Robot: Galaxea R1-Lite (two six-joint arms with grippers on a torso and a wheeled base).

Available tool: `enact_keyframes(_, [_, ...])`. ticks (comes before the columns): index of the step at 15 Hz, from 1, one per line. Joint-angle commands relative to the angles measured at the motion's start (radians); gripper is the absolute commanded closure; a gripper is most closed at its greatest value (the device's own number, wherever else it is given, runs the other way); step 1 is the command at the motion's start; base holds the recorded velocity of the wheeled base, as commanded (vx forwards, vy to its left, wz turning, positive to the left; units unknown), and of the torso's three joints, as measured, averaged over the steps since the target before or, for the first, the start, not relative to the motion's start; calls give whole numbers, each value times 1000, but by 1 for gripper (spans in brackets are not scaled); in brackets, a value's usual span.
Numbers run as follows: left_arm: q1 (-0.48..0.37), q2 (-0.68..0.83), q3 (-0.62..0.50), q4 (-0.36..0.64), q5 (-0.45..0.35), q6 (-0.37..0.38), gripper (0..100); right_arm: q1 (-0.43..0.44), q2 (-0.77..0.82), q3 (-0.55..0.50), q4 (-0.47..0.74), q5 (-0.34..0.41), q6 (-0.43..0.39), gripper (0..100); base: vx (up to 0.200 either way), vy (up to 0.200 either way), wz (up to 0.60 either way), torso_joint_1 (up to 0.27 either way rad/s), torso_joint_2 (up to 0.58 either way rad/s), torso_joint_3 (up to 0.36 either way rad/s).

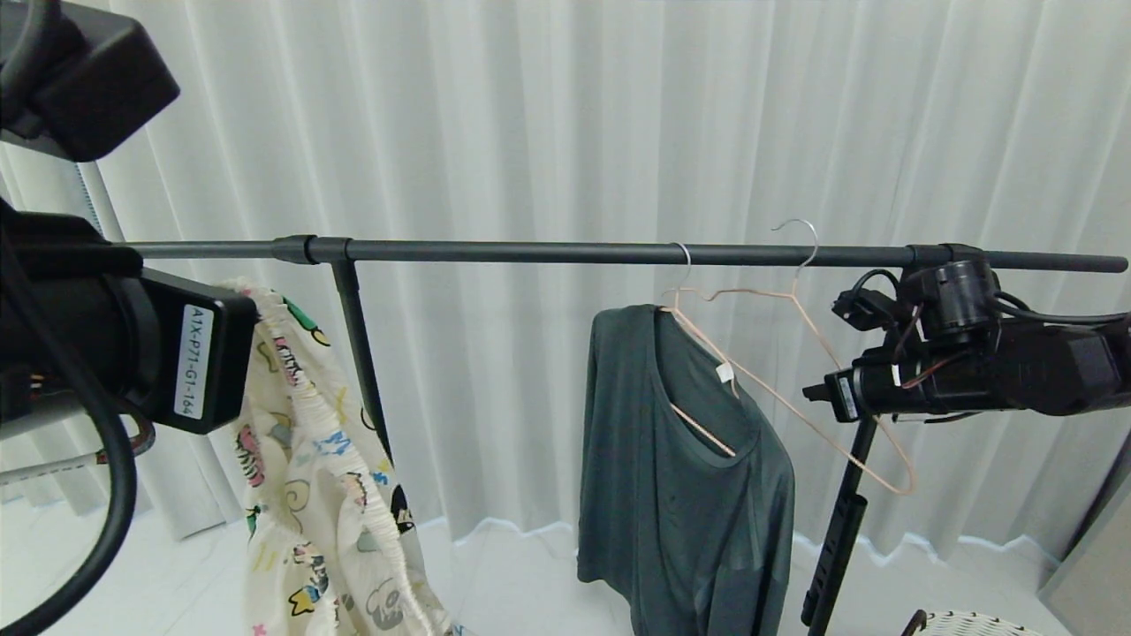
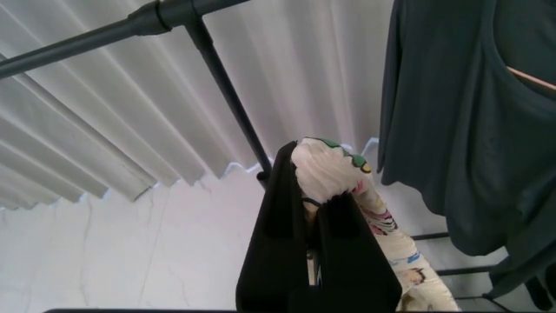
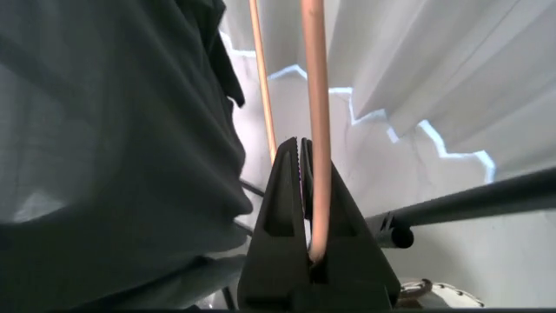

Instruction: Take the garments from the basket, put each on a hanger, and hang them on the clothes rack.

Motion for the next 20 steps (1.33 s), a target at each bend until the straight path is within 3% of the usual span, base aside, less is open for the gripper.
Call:
enact_keyframes(1, [0,-14,13,0,0,0,100,1,-78,21,-1,-2,10,100,0,0,0,0,0,0])
enact_keyframes(5, [0,-49,53,0,0,0,100,-1,-198,123,-1,-11,10,100,0,0,0,0,0,0])
enact_keyframes(7, [2,-63,76,0,0,0,100,-9,-322,246,-4,-88,20,100,0,0,0,0,0,0])
enact_keyframes(10, [2,-60,77,0,14,3,100,-13,-503,349,1,-111,55,100,0,0,0,0,0,0])
enact_keyframes(13, [2,-58,79,-1,14,3,100,-12,-658,456,24,-172,50,100,-200,0,0,7,4,2])
enact_keyframes(16, [2,-46,91,-1,14,2,100,1,-807,504,114,-177,47,100,-200,0,0,-1,2,9])
enact_keyframes(19, [3,-34,123,-1,14,2,100,74,-897,504,156,-175,47,100,-200,0,0,1,4,2])
enact_keyframes(20, [3,-26,140,-11,14,0,100,156,-935,502,187,-179,47,100,-200,0,0,2,2,2])
